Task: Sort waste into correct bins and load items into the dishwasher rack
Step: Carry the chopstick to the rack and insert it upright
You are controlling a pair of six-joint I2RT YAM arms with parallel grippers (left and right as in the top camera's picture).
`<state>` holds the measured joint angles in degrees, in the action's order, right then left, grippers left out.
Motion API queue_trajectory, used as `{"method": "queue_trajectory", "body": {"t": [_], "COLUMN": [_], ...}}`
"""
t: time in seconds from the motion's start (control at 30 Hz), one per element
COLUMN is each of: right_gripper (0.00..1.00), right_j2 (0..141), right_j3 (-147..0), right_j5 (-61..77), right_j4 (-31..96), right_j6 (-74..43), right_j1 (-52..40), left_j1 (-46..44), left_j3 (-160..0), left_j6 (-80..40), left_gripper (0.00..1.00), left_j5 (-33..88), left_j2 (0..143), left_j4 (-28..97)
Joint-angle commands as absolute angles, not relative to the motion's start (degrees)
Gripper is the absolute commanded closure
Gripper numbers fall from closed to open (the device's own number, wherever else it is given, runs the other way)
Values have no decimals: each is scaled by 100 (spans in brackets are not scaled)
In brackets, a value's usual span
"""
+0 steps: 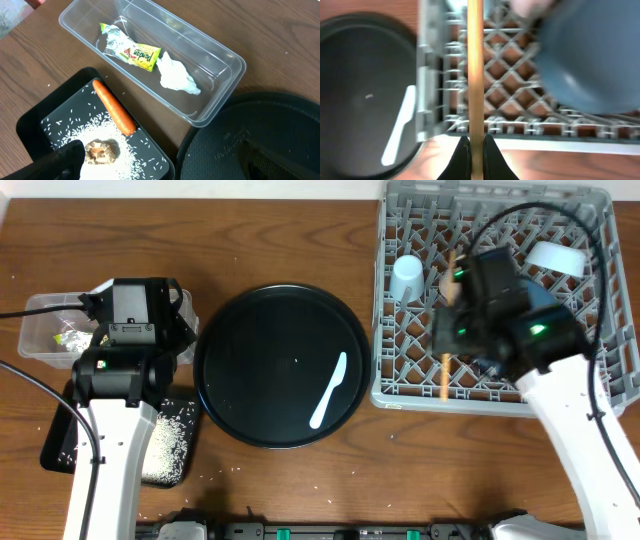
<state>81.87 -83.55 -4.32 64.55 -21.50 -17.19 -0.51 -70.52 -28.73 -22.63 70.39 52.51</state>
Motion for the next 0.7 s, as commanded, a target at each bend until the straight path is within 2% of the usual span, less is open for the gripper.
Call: {"method": "queue_trajectory", "body": {"t": [0.0, 0.23, 0.67], "right_gripper": [99, 99, 99], "right_j2": [8455, 9196, 10381], "right_j3": [-8344, -8344, -8344], "right_j5": [-449, -423, -226], "right_j4": [6469, 5968, 5116], "right_j6": [-1402, -926, -913], "right_j1": [-1225, -738, -757], "left_j1": [-30, -27, -27], "left_j3": [-7057, -7057, -7057], "left_j6": [-2967, -2967, -2967], "left_gripper": [2, 2, 2], "left_j5": [-2298, -2298, -2298], "left_j2": [7041, 7041, 7041], "left_j4": [5269, 5269, 5269]}}
